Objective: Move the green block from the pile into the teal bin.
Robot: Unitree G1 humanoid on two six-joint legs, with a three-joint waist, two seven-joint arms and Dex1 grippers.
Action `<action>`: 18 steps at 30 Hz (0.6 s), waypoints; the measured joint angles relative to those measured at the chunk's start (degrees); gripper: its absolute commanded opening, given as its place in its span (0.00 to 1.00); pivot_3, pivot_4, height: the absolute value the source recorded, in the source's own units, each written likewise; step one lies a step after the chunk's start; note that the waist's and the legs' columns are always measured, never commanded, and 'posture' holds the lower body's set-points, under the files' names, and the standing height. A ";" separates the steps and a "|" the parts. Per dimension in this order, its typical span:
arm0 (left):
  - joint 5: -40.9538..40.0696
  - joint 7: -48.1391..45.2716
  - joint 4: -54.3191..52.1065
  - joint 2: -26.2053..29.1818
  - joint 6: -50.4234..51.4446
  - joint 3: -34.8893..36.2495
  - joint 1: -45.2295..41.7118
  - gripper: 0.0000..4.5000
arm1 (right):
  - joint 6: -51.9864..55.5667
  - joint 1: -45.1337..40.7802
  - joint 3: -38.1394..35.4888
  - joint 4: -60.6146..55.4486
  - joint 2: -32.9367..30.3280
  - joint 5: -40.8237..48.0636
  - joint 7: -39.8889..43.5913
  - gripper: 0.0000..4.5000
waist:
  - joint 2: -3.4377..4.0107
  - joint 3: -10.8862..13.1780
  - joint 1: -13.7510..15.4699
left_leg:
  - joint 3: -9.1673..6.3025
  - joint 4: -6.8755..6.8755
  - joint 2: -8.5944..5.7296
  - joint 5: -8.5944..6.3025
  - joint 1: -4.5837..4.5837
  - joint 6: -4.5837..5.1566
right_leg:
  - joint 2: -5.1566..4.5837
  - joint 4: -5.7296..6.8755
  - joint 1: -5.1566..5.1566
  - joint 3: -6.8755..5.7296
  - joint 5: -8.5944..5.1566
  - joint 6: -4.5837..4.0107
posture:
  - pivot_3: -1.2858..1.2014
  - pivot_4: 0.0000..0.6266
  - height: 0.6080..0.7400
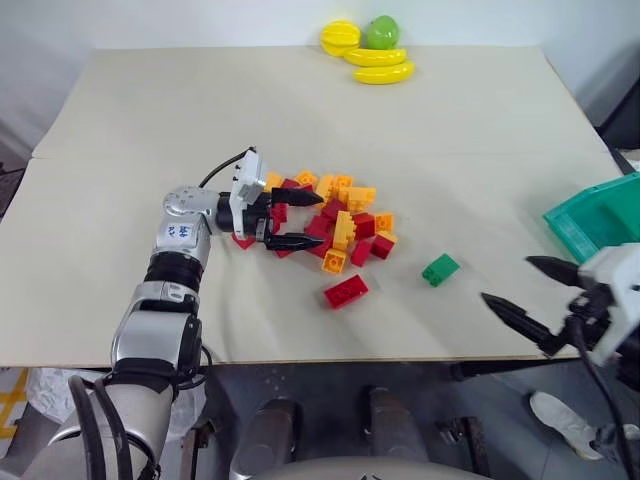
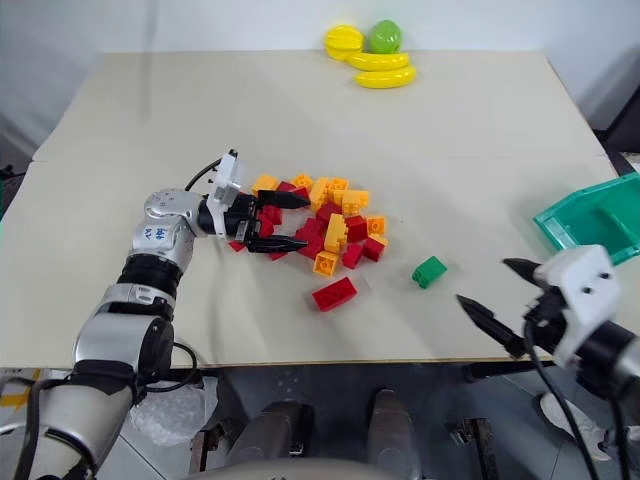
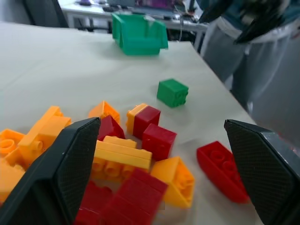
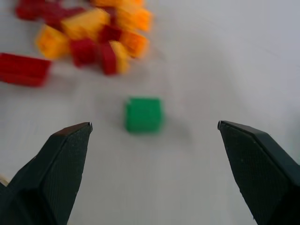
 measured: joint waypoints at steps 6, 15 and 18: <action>-2.18 1.35 -16.95 4.26 4.23 0.00 13.12 1.00 | -1.21 -15.34 17.82 15.43 -1.25 -7.31 0.04 1.00 | 0.02 0.00 0.20 | 0.10 0.02 -0.11 -0.03 -0.03 0.06 | -0.06 -0.09 -0.06 0.20 0.03 0.04 | 0.52 0.24 1.00; -9.42 7.43 -39.12 6.81 11.18 1.41 26.94 1.00 | -4.85 -27.28 28.33 30.70 -2.93 -13.27 6.56 0.96 | 0.05 -0.02 0.14 | 0.09 0.01 -0.08 -0.04 0.03 0.04 | -0.05 -0.24 0.00 0.21 0.04 0.06 | 0.52 0.24 1.00; -10.85 8.47 -41.21 6.82 11.54 1.40 28.23 1.00 | -5.47 -27.55 28.79 31.25 -2.41 -13.41 8.05 0.80 | 0.05 -0.03 0.16 | 0.09 0.01 -0.03 -0.03 0.06 0.01 | -0.02 -0.31 0.00 0.20 0.03 0.04 | 0.52 0.24 1.00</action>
